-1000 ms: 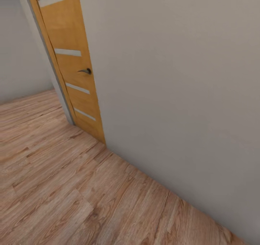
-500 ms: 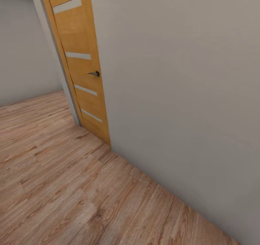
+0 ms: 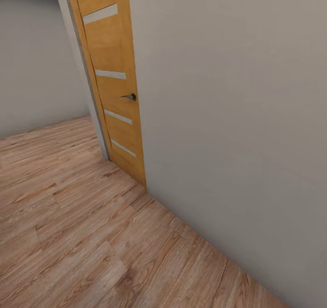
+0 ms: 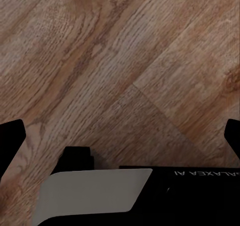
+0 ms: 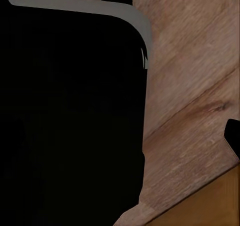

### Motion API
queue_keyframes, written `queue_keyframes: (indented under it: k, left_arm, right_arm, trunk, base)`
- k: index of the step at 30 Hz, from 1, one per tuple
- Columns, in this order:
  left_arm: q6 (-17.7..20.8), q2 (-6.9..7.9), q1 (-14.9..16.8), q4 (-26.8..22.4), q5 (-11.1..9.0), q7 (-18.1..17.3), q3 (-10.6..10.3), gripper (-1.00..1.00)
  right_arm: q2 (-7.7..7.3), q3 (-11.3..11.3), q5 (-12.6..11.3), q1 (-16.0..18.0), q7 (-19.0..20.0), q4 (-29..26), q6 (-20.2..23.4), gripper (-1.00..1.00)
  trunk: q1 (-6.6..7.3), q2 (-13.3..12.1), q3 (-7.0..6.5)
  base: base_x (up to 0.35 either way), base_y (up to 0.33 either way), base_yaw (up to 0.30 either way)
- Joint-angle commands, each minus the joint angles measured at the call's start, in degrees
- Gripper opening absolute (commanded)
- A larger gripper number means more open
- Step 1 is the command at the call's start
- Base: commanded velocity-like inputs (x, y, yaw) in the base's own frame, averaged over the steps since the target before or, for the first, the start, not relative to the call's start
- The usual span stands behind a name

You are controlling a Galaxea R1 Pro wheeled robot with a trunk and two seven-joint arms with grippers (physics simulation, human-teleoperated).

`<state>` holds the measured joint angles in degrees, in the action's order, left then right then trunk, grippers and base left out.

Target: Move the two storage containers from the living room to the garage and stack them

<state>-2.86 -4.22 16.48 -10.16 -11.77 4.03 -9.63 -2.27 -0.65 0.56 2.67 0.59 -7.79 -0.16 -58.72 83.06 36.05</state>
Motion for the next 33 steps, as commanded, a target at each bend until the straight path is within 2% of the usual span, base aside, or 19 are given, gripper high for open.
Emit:
queue_keyframes:
  k: [1,13,33]
  left_arm:
    - [-0.2,0.00,0.0,0.1,-0.5,0.3,-0.5,1.00]
    - [-0.3,0.00,0.0,0.1,-0.5,0.2,-0.5,1.00]
    - [-0.2,0.00,0.0,0.1,-0.5,0.2,-0.5,1.00]
  right_arm:
    - [-0.01,-0.1,0.1,0.0,0.1,0.0,0.0,1.00]
    - [0.00,-0.1,0.0,0.0,0.0,0.0,0.0,1.00]
    - [0.05,-0.1,0.1,0.0,-0.3,0.0,0.0,1.00]
  trunk:
    - [-0.01,0.0,-0.02]
    - [-0.01,0.0,-0.20]
    - [-0.01,0.0,-0.21]
  base:
    - [0.163,0.000,0.098]
    - [0.206,0.000,0.065]
    - [0.010,0.000,0.271]
